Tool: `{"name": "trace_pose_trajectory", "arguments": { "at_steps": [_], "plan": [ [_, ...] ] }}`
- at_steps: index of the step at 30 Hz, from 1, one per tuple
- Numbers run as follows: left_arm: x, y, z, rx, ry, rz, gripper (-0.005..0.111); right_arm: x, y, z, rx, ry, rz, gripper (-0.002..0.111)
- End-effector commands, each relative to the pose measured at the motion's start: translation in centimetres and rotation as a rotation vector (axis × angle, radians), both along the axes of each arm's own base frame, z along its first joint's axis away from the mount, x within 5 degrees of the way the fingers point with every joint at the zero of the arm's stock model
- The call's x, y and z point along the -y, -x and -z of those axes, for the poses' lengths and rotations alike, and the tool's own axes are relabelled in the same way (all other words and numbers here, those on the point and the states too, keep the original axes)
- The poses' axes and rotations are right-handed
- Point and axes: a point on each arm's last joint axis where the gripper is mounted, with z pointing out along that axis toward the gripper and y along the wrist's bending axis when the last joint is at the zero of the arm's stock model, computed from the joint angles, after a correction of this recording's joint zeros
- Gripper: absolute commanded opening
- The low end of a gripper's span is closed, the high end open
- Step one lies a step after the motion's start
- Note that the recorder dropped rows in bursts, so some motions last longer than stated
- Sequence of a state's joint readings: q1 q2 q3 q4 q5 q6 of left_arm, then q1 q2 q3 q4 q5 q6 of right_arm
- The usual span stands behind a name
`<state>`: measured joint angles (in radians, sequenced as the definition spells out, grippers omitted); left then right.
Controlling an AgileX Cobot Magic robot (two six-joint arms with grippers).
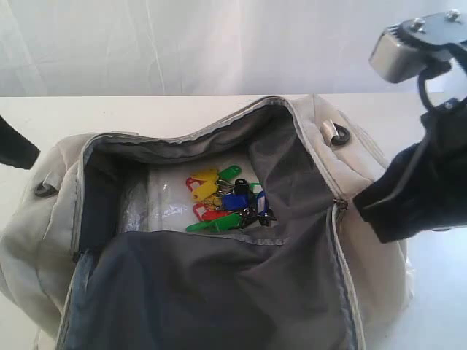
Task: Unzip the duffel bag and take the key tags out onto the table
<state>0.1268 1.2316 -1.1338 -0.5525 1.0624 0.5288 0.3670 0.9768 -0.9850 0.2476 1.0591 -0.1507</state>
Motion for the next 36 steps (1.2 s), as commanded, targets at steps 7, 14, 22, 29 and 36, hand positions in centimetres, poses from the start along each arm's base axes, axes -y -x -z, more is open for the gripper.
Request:
{"name": "trace_pose_trajectory", "arguments": {
  "at_steps": [7, 14, 22, 29, 36],
  "plan": [
    [-2.8, -1.6, 5.1, -0.095, -0.217, -0.285, 0.089, 0.7, 1.2, -0.5, -0.004, 0.033, 0.011, 0.000],
    [-1.5, -2.0, 7.7, -0.143, -0.053, -0.258, 0.089, 0.7, 1.0, -0.6, 0.020, 0.022, 0.017, 0.000],
    [-1.2, -2.8, 11.6, -0.171, -0.023, -0.212, 0.024, 0.7, 1.0, -0.5, 0.013, 0.025, 0.016, 0.000],
    [-3.6, -3.7, 9.2, -0.088, -0.034, -0.361, 0.000, 0.7, 1.1, -0.4, -0.012, 0.015, 0.040, 0.000],
    [-8.6, -2.4, 5.9, -0.066, -0.039, -0.584, 0.000, 0.7, 1.1, -0.4, -0.014, 0.016, 0.039, 0.000]
  ]
}}
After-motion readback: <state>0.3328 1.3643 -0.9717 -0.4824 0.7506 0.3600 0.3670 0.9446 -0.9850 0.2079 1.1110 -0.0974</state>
